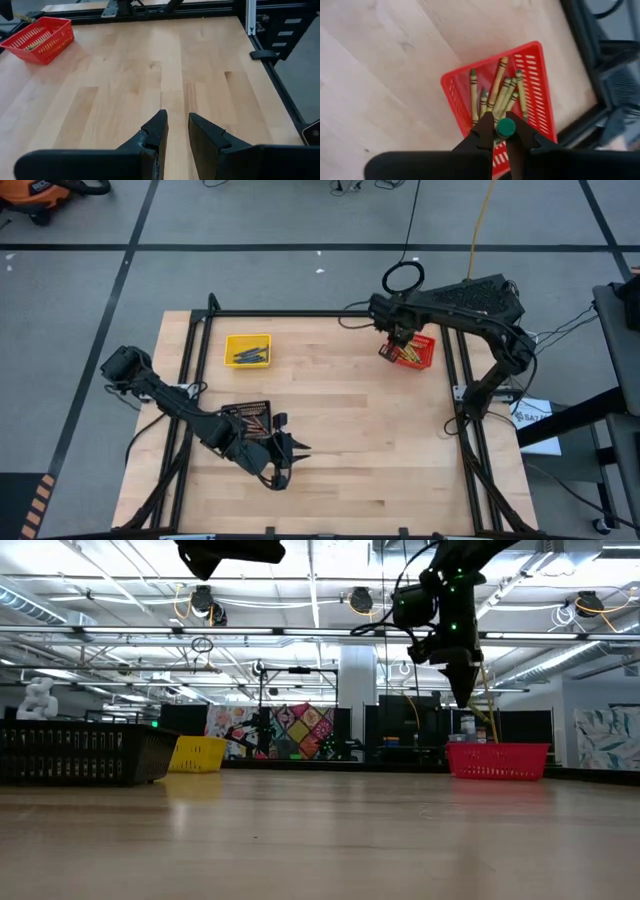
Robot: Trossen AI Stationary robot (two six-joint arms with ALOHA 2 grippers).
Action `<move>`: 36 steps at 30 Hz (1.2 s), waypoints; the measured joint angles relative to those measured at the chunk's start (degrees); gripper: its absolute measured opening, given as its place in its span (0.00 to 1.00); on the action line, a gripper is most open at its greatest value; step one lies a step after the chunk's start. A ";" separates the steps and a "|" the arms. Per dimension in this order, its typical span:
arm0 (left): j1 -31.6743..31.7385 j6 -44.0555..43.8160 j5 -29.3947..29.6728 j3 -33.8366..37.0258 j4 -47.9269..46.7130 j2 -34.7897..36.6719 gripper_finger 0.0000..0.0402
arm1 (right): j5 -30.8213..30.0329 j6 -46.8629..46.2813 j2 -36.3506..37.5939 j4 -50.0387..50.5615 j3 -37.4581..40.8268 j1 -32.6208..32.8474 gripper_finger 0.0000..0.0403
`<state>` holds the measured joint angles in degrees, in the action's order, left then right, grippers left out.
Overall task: Sort crayons
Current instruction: Put the green crayon into the red bin, then return to Home Position
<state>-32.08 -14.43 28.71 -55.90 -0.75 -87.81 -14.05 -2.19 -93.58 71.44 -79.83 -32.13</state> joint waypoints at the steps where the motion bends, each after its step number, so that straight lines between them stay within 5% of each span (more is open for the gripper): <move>1: 0.00 -0.58 0.00 0.00 -0.01 0.00 0.20 | 0.79 0.30 -0.18 -0.09 0.00 -0.82 0.02; 9: -1.10 -6.13 0.03 -0.02 -2.64 0.00 0.20 | 0.71 -0.10 -3.91 0.14 0.02 -4.42 0.04; 24: -1.88 -7.72 0.24 -0.02 -2.78 0.00 0.20 | 0.67 0.89 -6.98 1.94 0.02 -4.45 0.26; 36: -2.94 -13.67 -5.01 -0.02 -2.78 0.00 0.20 | 0.84 -7.79 -4.29 11.68 0.02 -0.69 0.28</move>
<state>-35.02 -28.10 23.70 -55.92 -3.53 -87.81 -13.21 -9.98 -97.86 83.11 -79.81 -32.81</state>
